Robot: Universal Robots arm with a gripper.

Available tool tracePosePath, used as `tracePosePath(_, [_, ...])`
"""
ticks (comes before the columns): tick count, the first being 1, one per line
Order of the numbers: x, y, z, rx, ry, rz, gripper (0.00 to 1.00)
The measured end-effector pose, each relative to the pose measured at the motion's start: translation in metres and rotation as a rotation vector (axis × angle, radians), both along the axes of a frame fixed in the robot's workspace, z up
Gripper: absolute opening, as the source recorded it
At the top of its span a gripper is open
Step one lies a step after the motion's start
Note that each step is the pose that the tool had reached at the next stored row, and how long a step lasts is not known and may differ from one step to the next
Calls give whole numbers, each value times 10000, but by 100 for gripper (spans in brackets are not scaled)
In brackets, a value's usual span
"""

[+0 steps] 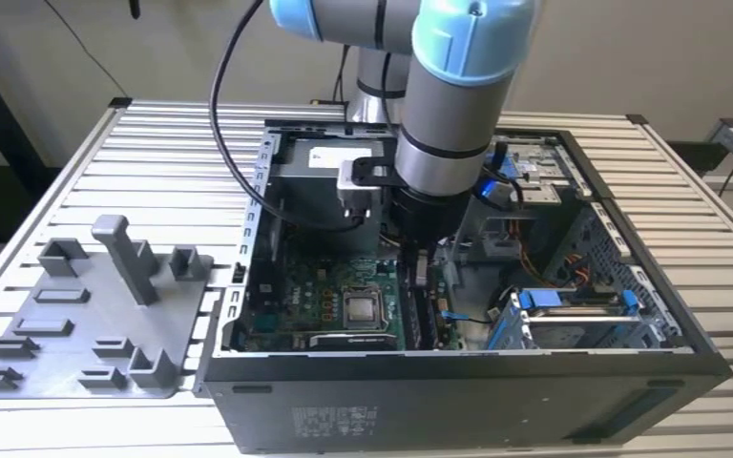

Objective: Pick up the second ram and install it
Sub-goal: 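Press down the second ram until it locks into place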

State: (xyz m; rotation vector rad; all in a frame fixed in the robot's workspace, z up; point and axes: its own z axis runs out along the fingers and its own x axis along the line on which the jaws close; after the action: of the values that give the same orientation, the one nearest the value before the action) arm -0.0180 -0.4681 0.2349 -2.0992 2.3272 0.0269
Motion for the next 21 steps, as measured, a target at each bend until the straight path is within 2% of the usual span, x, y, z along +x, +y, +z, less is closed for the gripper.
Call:
tracePosePath(11, [72, -77, -3, 0, 0, 281, 11])
tracePosePath(19, [77, -83, -5, 1, 4, 353, 11])
tracePosePath(21, [77, -83, -23, 3, 4, 353, 11])
